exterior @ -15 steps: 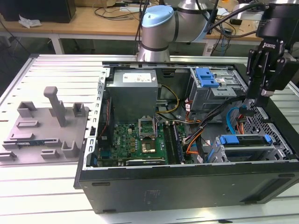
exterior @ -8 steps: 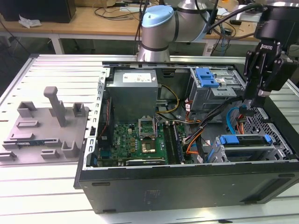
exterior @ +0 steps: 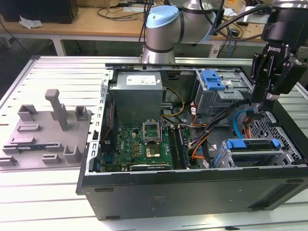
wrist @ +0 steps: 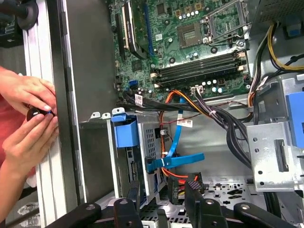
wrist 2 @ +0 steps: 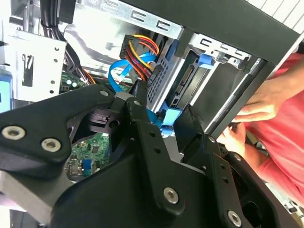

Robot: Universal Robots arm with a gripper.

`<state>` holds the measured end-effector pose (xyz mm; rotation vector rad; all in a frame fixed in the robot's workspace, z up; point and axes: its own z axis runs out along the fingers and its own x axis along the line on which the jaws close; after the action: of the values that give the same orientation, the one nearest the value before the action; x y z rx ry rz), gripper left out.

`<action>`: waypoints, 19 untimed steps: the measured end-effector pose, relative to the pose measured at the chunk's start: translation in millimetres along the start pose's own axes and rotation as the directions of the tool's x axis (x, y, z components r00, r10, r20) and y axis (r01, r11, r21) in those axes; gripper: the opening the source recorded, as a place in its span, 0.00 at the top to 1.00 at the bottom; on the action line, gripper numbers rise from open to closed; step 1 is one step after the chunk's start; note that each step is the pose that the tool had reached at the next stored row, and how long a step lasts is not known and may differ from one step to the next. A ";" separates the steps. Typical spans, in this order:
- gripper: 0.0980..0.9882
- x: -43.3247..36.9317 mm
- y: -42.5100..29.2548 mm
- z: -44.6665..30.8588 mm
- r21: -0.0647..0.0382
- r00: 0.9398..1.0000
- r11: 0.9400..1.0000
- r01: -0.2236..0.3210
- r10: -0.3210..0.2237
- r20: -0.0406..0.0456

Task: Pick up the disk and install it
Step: 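Insert the first disk wire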

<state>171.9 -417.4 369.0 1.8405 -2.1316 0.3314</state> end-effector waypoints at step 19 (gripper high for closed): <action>0.55 -17.4 0.7 7.2 0.048 0.998 0.999 -0.020 0.023 -0.066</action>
<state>172.9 -404.1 355.8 1.8062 -2.1178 0.4451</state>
